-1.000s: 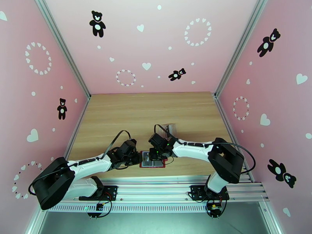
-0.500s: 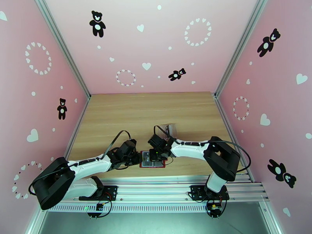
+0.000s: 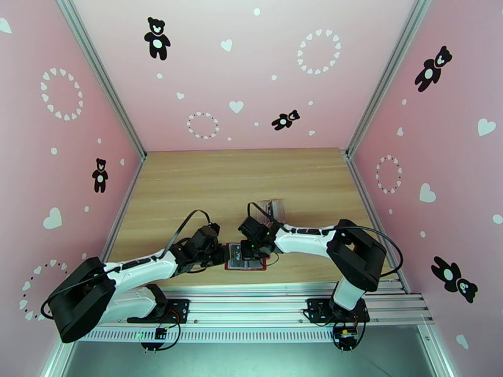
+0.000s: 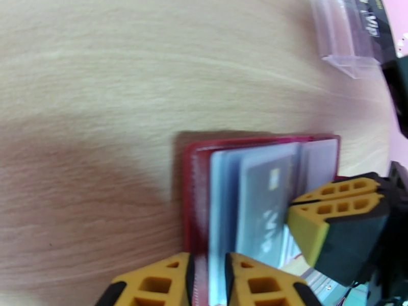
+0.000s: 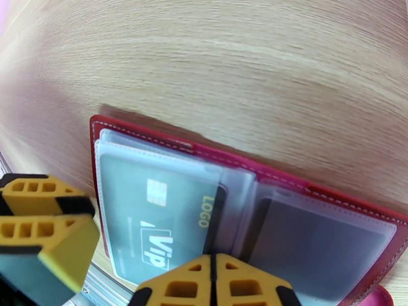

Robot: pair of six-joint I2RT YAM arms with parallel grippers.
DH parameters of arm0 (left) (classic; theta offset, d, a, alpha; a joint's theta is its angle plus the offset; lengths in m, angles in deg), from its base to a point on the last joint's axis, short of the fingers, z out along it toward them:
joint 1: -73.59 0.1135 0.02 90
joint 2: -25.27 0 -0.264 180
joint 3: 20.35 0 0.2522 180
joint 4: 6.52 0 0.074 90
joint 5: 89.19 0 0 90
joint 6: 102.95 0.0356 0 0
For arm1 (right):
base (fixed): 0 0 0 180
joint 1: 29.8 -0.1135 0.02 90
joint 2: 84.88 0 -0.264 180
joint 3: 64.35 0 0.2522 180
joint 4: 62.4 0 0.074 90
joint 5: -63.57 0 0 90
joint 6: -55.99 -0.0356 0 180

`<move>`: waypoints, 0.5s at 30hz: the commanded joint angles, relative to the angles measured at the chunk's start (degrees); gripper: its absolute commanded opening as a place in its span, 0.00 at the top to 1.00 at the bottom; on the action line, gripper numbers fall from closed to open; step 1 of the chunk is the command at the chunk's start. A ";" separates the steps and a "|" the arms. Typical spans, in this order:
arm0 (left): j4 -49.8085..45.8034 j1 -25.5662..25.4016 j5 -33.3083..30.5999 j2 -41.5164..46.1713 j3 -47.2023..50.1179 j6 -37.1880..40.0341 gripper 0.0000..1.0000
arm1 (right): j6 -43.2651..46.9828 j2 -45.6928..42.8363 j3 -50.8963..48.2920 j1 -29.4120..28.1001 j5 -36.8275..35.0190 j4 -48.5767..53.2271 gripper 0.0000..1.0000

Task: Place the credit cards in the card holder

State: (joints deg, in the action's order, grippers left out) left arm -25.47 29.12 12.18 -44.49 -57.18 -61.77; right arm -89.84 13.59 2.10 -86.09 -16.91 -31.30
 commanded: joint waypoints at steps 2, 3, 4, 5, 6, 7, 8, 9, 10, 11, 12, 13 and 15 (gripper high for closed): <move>-0.02 -0.45 1.56 1.82 0.37 -0.67 0.76 | 0.75 2.26 -0.87 -0.35 -1.52 0.95 0.94; 0.32 -0.47 1.92 1.58 0.33 -0.82 0.76 | 0.75 2.37 -0.92 -0.32 -1.52 0.86 0.94; 0.86 -0.43 2.37 1.39 0.36 -0.84 0.76 | 0.74 2.38 -0.89 -0.36 -1.44 0.77 0.94; 1.35 -0.50 2.72 1.12 0.39 -0.94 0.75 | 0.73 2.42 -1.01 -0.31 -1.35 0.76 0.94; 1.67 -0.45 2.89 0.71 0.34 -1.06 0.75 | 0.76 2.53 -1.00 -0.32 -1.34 0.74 0.94; 1.97 -0.45 3.03 0.40 0.31 -1.05 0.75 | 0.78 2.52 -0.94 -0.37 -1.34 0.76 0.94; 2.58 -0.44 3.42 0.03 0.31 -1.10 0.75 | 0.73 2.43 -0.96 -0.29 -1.34 0.75 0.94; 3.18 -0.45 3.84 -0.36 0.31 -1.21 0.75 | 0.73 2.34 -1.01 -0.35 -1.34 0.76 0.94; 3.54 -0.40 4.15 -0.81 0.23 -1.21 0.75 | 0.73 2.34 -1.00 -0.36 -1.34 0.83 0.94; 4.04 -0.52 4.55 -1.16 0.17 -1.22 0.75 | 0.74 2.35 -1.01 -0.36 -1.34 0.81 0.94; 4.55 -0.45 4.87 -1.39 0.18 -1.27 0.75 | 0.83 2.36 -1.00 -0.30 -1.33 0.80 0.94; 4.82 -0.41 5.09 -1.68 0.11 -1.28 0.75 | 0.86 2.34 -0.94 -0.35 -1.34 0.87 0.95; 4.68 -0.47 4.97 -2.20 -0.13 -1.12 0.75 | 0.79 2.45 -0.98 -0.33 -1.19 0.80 0.95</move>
State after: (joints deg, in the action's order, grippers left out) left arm -22.30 29.12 15.53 -45.76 -57.18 -62.60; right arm -89.45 13.77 2.10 -86.09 -16.87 -31.76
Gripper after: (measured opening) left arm 0.249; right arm 0.059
